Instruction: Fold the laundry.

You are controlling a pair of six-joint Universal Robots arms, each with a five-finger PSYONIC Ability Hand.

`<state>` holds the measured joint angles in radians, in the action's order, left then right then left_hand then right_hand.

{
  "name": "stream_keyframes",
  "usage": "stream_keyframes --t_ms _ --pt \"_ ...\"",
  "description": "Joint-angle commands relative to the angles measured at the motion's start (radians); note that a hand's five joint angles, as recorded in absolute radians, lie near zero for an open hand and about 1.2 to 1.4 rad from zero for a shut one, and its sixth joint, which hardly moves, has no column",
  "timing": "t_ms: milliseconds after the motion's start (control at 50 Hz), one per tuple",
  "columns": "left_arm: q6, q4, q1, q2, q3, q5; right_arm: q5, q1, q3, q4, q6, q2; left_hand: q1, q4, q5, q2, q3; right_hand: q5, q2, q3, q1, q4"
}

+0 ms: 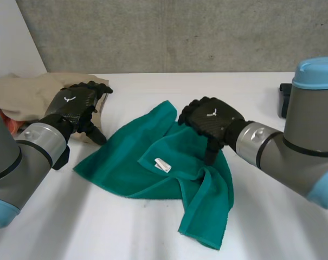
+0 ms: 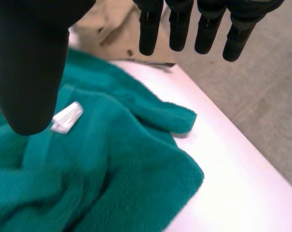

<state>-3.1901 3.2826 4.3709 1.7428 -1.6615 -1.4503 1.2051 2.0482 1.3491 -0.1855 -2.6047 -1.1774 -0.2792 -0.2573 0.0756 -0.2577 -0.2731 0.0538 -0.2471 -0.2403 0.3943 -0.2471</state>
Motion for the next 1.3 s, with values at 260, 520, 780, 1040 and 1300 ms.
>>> stream_keyframes --t_ms 260,520,780,1040,1300 --pt "0.021 -0.008 0.016 0.004 -0.035 0.022 -0.065 0.044 0.531 0.191 0.503 -0.165 0.054 0.032 -0.025 0.033 0.048 0.034 -0.016 -0.022 -0.132 -0.016" --pt "0.042 0.017 0.019 0.006 -0.058 0.022 -0.176 0.001 0.613 0.261 0.548 -0.111 0.054 0.032 -0.025 0.033 0.048 0.149 -0.13 -0.137 -0.017 -0.13" --pt "0.042 0.023 0.024 0.007 -0.073 0.021 -0.197 -0.023 0.611 0.354 0.551 -0.071 0.092 0.07 -0.063 0.071 0.086 1.168 -1.149 -1.156 1.002 -1.149" --pt "-0.053 -0.014 0.088 0.007 -0.13 0.048 -0.059 -0.275 0.421 0.408 -0.009 -0.093 0.104 0.082 -0.075 0.082 0.098 1.168 -1.149 -1.156 1.002 -1.149" --pt "-0.245 -0.081 0.111 0.122 -0.169 0.082 -0.016 -0.33 0.392 0.377 -0.178 -0.002 0.092 0.07 -0.063 0.071 0.086 1.168 -1.149 -1.156 1.002 -1.149"
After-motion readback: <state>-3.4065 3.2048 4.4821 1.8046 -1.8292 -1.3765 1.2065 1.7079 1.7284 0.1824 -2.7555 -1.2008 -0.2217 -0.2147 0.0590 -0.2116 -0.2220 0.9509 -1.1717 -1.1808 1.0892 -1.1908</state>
